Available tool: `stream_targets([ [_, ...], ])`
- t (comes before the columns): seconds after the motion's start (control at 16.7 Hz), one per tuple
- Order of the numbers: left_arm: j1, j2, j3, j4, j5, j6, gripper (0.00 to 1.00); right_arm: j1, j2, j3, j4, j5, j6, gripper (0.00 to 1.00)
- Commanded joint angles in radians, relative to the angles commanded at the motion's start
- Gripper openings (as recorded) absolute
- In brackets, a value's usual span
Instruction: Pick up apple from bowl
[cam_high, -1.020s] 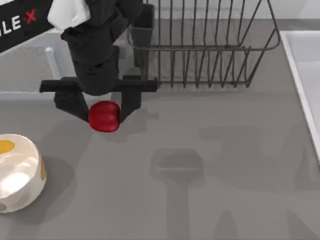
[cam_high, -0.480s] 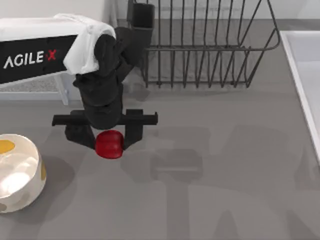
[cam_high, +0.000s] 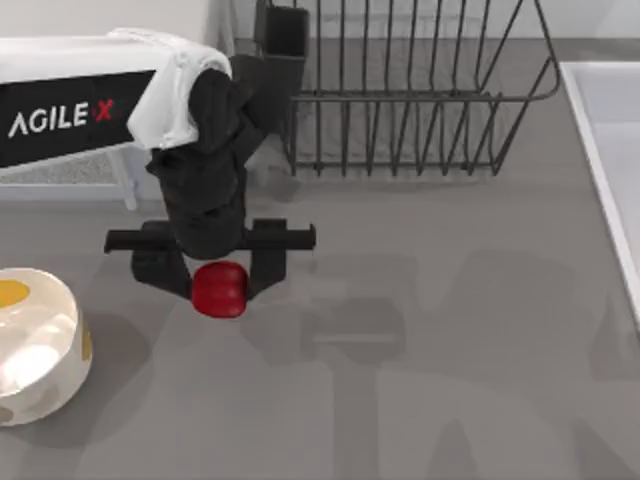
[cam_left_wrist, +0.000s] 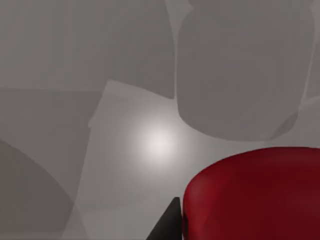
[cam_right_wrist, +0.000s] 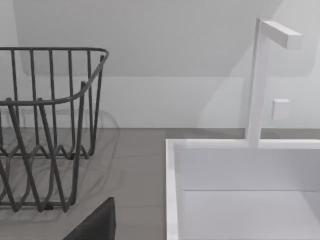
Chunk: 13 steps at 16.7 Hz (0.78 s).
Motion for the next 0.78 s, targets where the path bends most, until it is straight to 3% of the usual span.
stream_targets([
  [0.42, 0.000, 0.000, 0.000, 0.000, 0.000, 0.000, 0.98, 0.000, 0.000, 0.000, 0.000, 0.000, 0.000, 1.00],
  [0.78, 0.000, 0.000, 0.000, 0.000, 0.000, 0.000, 1.00, 0.000, 0.000, 0.000, 0.000, 0.000, 0.000, 1.00],
])
